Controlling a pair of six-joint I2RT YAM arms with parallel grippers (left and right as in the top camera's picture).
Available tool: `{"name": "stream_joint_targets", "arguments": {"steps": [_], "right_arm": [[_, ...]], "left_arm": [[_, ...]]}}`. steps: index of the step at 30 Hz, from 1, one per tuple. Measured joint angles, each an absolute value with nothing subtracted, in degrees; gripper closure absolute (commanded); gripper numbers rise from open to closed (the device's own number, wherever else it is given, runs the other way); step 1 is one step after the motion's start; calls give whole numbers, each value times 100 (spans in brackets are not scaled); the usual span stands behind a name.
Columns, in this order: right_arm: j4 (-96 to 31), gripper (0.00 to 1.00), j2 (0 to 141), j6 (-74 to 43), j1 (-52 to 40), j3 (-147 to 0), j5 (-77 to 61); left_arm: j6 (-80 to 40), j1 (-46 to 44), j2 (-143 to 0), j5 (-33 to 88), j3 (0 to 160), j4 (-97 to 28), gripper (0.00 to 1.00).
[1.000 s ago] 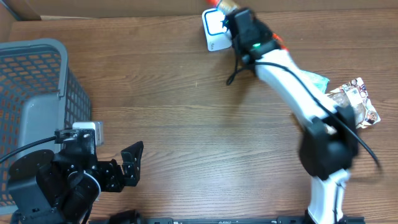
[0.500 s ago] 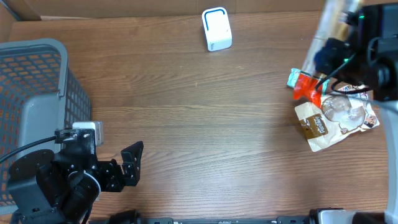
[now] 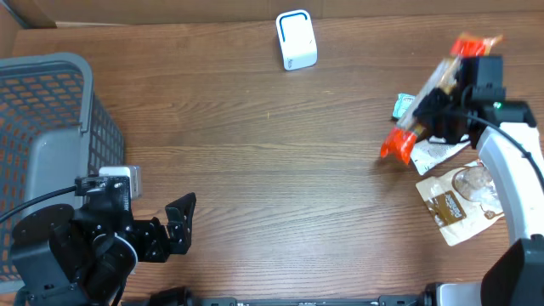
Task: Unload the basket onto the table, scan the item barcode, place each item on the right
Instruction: 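Carry the spaghetti pack right and lay it on the other items, then open the right gripper and withdraw it from the pack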
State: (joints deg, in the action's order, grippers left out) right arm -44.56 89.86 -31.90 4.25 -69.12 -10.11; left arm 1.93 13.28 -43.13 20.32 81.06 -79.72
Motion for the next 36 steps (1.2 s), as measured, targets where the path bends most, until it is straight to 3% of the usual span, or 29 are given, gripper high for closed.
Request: {"name": "stream_joint_targets", "arguments": {"steps": [5, 8, 10, 12, 18, 21, 27, 36], "right_arm": [[-3717, 96, 8986, -3214, 563, -6239, -919], [-3378, 85, 8986, -3192, 598, -5959, -751], [-3382, 71, 8986, -3197, 598, -5846, -633], [-3450, 67, 8986, -3164, 596, -5815, -526], [-3675, 39, 8941, -3122, 600, -5835, -405], [-4029, 33, 8858, -2989, 600, -6007, -399], [-4853, 27, 8243, -2668, 600, -6766, -379], [-6031, 27, 6976, -2460, 600, -7275, -777]], "left_arm": [[193, 1328, -4313, 2032, 8106, -7975, 0], [193, 1328, -4313, 2032, 8106, -7972, 0], [193, 1328, -4313, 2032, 8106, -7975, 1], [193, 1328, -4313, 2032, 8106, -7972, 0], [193, 1328, -4313, 2029, 8106, -7972, 0], [193, 1328, -4313, 2029, 8106, -7972, 1], [193, 1328, -4313, 2032, 8106, -7972, 1], [193, 1328, -4313, 2032, 8106, -7972, 1]]}}
